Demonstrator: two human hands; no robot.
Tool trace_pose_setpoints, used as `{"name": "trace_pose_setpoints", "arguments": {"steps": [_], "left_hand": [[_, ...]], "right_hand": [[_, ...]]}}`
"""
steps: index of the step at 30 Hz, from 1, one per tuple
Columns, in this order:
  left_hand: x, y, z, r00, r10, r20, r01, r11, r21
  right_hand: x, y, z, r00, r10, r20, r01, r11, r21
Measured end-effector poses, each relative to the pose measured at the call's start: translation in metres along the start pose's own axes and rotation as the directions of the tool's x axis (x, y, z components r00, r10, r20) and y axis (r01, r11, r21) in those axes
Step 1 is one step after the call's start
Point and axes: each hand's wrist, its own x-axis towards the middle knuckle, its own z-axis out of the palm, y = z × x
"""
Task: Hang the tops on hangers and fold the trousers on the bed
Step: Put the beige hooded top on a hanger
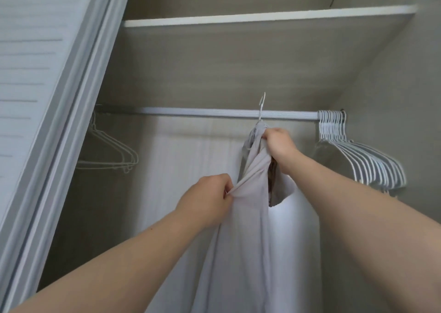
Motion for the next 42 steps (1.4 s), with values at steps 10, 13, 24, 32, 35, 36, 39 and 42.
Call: {"name": "trace_pose_setpoints", "arguments": {"steps": [10, 13, 24, 32, 35, 36, 39, 42], "left_hand": [[0.005, -0.023, 0.025, 0.994, -0.016, 0.107, 0.001, 0.99, 0.141], [-0.006, -0.023, 0.029, 0.984, -0.057, 0.171, 0.02, 0.978, 0.208], [-0.062, -0.003, 0.051, 0.93, -0.171, 0.326, 0.211, 0.973, -0.092], [-0.089, -0.009, 0.029, 0.946, -0.249, 0.207, 0.235, 0.968, 0.09], [-0.096, -0.022, 0.007, 0.94, -0.291, 0.181, 0.262, 0.951, 0.167], [-0.098, -0.028, 0.0, 0.937, -0.303, 0.175, 0.271, 0.944, 0.186], [-0.104, -0.04, -0.023, 0.925, -0.347, 0.156, 0.303, 0.92, 0.249], [-0.108, -0.049, -0.045, 0.914, -0.38, 0.142, 0.328, 0.898, 0.293]], "right_hand": [[-0.01, 0.036, 0.029, 0.987, 0.056, 0.148, -0.072, 0.992, 0.108], [-0.022, 0.041, 0.034, 0.975, 0.059, 0.214, -0.082, 0.992, 0.1], [-0.082, 0.025, 0.039, 0.949, -0.219, 0.228, 0.311, 0.775, -0.551], [-0.102, 0.004, 0.057, 0.946, -0.249, 0.208, 0.325, 0.716, -0.618], [-0.105, 0.002, 0.07, 0.931, -0.291, 0.219, 0.364, 0.728, -0.581], [-0.107, 0.001, 0.075, 0.93, -0.295, 0.219, 0.367, 0.75, -0.55], [-0.107, -0.003, 0.093, 0.917, -0.292, 0.271, 0.394, 0.765, -0.51], [-0.101, -0.007, 0.119, 0.904, -0.269, 0.333, 0.407, 0.779, -0.476]]}}
